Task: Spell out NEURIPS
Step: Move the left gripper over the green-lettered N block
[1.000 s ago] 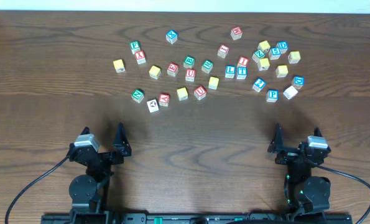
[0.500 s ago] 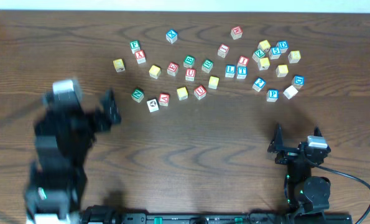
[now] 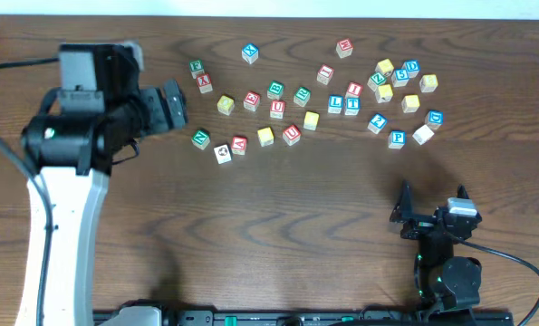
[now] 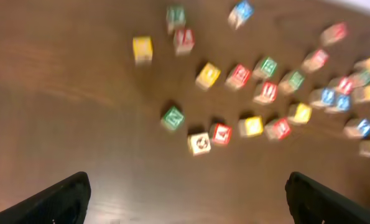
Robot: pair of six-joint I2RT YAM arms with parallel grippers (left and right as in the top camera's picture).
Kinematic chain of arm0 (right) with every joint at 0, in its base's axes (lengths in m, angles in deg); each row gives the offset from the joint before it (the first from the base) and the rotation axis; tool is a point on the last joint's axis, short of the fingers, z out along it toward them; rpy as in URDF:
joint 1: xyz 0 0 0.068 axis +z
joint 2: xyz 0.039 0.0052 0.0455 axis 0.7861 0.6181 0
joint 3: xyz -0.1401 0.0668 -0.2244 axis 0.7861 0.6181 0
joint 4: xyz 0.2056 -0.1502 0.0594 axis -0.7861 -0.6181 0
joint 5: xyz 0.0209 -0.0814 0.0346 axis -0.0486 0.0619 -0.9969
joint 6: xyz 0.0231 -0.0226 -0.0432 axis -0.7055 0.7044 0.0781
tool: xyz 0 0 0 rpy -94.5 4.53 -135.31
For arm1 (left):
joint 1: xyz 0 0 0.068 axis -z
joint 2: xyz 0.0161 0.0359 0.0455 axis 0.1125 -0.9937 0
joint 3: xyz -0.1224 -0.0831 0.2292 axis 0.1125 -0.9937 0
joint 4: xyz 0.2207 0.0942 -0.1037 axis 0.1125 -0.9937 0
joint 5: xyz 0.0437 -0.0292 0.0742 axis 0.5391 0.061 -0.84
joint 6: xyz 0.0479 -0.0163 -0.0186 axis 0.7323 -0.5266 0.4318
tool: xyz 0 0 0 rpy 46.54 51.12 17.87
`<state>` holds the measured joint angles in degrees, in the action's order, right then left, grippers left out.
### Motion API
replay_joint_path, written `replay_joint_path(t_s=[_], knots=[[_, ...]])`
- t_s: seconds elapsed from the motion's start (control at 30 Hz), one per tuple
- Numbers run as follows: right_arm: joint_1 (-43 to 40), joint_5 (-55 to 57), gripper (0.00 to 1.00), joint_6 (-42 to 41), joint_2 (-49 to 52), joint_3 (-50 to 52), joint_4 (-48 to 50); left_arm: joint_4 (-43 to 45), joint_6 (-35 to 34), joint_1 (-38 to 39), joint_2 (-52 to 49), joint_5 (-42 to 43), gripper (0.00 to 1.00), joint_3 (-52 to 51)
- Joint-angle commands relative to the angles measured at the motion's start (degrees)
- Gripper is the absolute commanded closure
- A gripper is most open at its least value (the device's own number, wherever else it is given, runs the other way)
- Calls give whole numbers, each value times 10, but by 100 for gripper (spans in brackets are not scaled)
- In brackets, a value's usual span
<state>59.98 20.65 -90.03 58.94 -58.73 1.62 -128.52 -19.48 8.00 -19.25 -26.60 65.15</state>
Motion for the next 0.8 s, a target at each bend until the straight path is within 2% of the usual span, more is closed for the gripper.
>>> replay_joint_path(t_s=[0.0,0.13,0.27,0.43,0.57,0.77], knots=[[1,0,1,5,-1,1,-3,-8,1,-2,-25,27,1,10],[1,0,1,5,-1,1,-3,-12,-8,-2,-58,90,1,10],[1,0,1,5,-1,1,-3,-14,-80,-2,-97,88,2,10],[1,0,1,5,-1,1,-3,-23,-210,-2,-152,40,1,10],[1,0,1,5,-1,1,-3,-24,-246,2,-185,36,1,10],[1,0,1,5,-1,1,-3,-25,-340,23,-210,-51,1,10]])
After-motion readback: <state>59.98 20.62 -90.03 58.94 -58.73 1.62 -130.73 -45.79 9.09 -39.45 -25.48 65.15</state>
